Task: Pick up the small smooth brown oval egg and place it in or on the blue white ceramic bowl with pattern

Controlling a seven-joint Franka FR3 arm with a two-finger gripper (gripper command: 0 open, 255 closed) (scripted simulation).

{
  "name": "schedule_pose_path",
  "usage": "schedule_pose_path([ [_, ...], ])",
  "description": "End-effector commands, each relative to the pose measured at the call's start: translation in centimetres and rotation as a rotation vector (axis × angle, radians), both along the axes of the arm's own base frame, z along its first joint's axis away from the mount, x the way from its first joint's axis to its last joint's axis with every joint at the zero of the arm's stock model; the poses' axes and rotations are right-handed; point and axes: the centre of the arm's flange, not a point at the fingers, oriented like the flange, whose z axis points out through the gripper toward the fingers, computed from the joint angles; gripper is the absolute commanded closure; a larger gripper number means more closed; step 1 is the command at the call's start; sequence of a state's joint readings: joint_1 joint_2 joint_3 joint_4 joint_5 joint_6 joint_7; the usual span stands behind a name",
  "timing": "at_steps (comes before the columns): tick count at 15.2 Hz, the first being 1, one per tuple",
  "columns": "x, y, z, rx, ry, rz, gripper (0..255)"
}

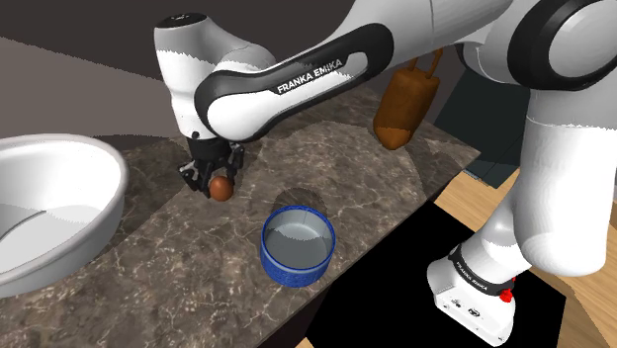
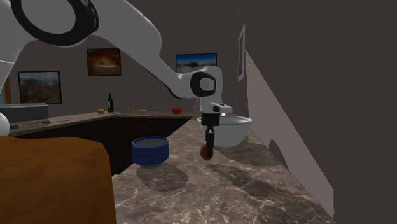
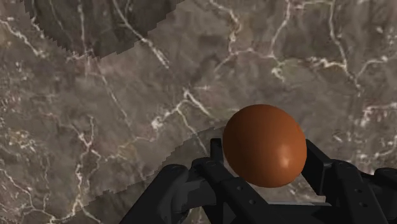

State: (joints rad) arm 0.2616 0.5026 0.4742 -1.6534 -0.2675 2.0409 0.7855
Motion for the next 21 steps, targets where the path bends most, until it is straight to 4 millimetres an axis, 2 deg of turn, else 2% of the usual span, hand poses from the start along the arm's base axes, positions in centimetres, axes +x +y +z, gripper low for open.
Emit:
schedule_pose_path([
  [1,-0.1,-0.1,0.9,0.0,0.0,0.0,255],
  [21,-0.1,-0.1,11.4,0.0,0.0,0.0,255],
])
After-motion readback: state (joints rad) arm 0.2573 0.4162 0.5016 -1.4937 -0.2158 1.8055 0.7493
